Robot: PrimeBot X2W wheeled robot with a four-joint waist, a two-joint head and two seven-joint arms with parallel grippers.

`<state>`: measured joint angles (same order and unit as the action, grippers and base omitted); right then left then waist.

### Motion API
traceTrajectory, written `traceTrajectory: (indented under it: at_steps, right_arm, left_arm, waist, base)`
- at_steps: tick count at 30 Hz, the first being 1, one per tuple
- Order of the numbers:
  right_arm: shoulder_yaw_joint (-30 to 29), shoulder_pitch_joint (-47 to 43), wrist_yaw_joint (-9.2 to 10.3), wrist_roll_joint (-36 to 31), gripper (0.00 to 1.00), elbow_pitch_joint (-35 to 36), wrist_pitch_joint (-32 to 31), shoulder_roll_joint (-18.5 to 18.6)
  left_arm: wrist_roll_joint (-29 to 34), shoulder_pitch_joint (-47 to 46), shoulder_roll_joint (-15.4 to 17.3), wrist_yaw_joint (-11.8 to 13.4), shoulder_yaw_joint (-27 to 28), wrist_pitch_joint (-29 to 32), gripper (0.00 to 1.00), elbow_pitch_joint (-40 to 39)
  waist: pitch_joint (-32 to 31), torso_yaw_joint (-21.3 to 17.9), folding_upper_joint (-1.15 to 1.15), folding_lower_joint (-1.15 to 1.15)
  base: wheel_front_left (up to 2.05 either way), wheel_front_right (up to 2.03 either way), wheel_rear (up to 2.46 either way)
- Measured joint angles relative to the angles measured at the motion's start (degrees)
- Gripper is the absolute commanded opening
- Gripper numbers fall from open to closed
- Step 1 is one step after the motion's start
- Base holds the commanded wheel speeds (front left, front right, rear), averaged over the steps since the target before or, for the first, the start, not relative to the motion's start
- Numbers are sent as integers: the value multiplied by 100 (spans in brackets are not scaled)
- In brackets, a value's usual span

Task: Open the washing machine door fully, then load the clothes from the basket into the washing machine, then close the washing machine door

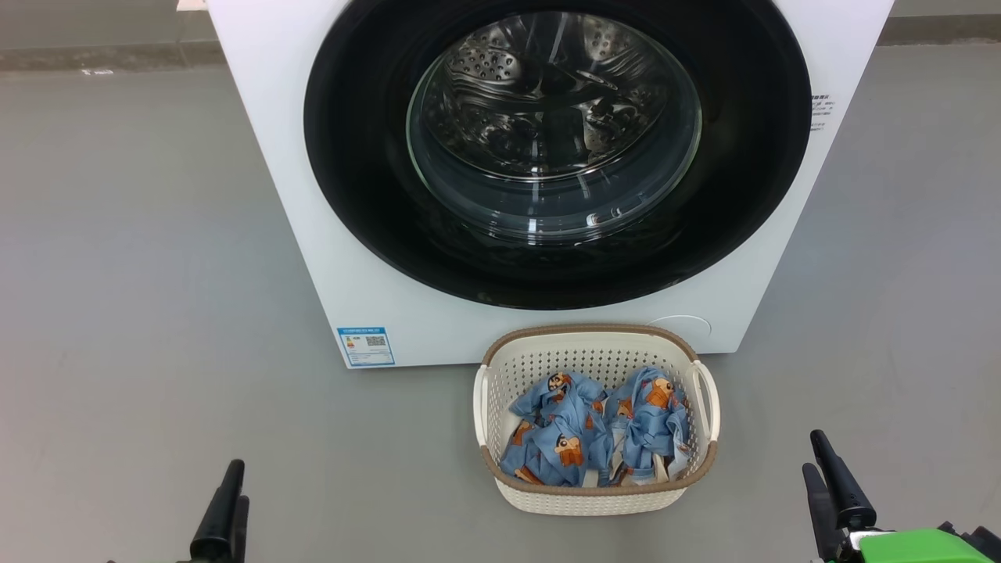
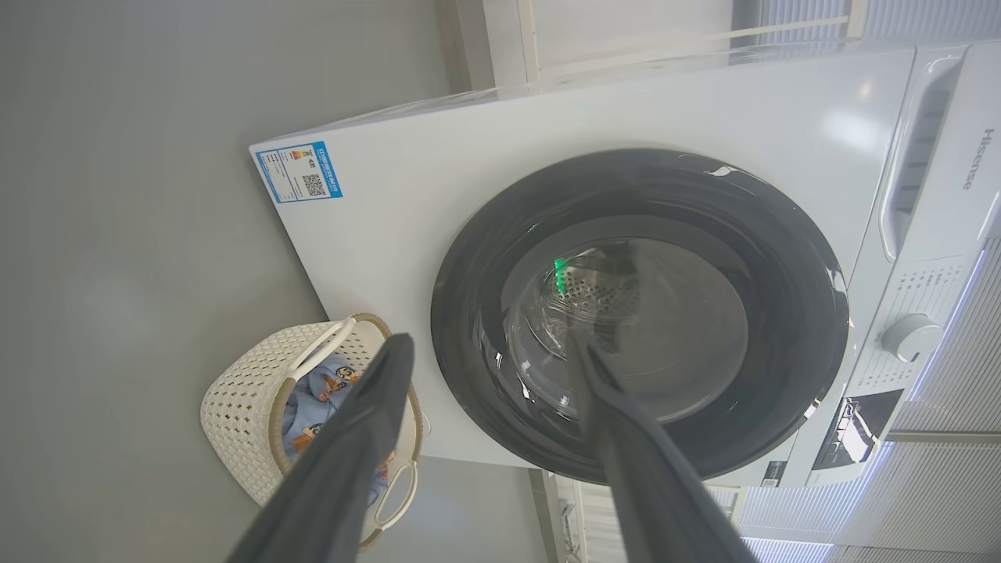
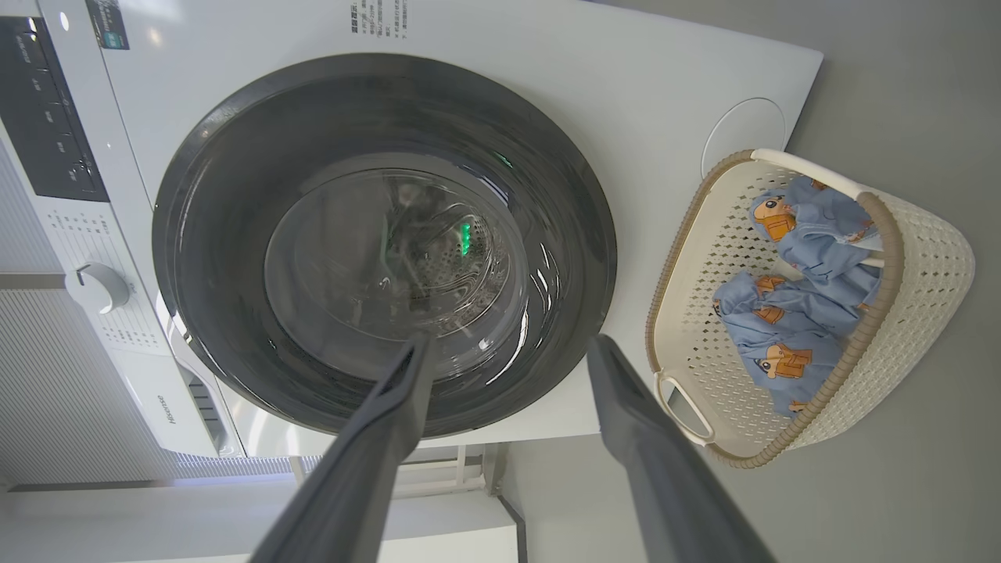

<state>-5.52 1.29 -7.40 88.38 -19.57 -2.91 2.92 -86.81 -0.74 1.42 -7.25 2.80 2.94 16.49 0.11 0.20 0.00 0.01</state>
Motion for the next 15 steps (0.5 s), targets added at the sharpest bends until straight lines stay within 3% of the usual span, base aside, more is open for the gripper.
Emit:
traceTrajectory:
  at_steps: [15]
  right_arm:
    - [235,120,0,-1126,100,-92,237,119]
  left_arm:
    - [1165,3,78,0,-62,-248,100,-172]
  waist:
    - [-10,10,0,0]
  base:
    - [0,0,0]
